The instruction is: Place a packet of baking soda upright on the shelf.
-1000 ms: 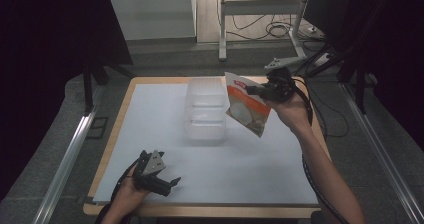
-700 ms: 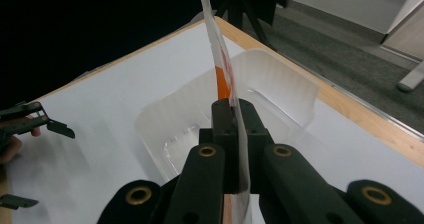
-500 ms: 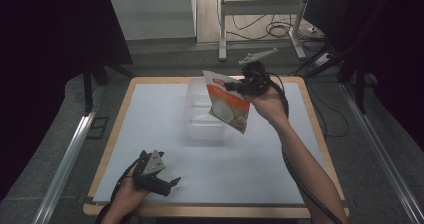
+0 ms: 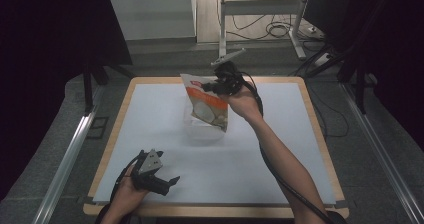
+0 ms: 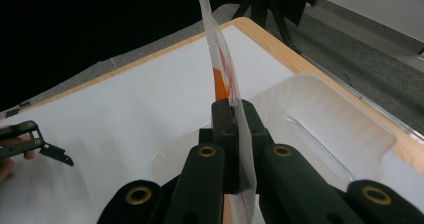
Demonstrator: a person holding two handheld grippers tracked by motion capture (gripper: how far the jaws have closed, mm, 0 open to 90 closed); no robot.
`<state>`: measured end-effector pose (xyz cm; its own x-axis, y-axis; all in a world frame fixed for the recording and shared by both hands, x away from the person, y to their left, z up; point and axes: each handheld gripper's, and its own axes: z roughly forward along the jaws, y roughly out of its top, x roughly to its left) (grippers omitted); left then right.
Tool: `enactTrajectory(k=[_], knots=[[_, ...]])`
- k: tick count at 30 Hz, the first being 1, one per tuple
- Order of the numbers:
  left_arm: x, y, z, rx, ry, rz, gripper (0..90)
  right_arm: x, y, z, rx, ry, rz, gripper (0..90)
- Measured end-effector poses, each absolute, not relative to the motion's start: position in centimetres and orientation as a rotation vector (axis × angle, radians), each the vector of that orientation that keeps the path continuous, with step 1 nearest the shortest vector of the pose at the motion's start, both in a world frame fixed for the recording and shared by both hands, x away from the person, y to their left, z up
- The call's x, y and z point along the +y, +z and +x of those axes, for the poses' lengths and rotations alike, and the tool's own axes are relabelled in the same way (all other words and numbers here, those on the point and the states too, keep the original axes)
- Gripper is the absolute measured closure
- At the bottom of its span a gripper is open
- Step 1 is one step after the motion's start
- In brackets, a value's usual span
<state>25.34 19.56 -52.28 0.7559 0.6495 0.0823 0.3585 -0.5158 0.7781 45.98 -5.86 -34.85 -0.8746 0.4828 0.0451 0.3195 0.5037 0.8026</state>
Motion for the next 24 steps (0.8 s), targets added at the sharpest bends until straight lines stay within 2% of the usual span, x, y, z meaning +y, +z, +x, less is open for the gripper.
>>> enactTrajectory(k=[15,20,24], knots=[[19.7,-52.3,25.4,0.751,0.460,2.151,0.0,-4.3,-38.6,46.3,2.613,1.269,0.694,87.9],[19.5,-52.4,25.3,0.751,0.465,2.158,0.0,-5.7,-39.7,46.2,2.591,1.308,0.713,87.2],[19.5,-52.4,25.4,0.749,0.469,2.168,0.0,-7.0,-40.5,46.0,2.577,1.230,0.727,82.6]])
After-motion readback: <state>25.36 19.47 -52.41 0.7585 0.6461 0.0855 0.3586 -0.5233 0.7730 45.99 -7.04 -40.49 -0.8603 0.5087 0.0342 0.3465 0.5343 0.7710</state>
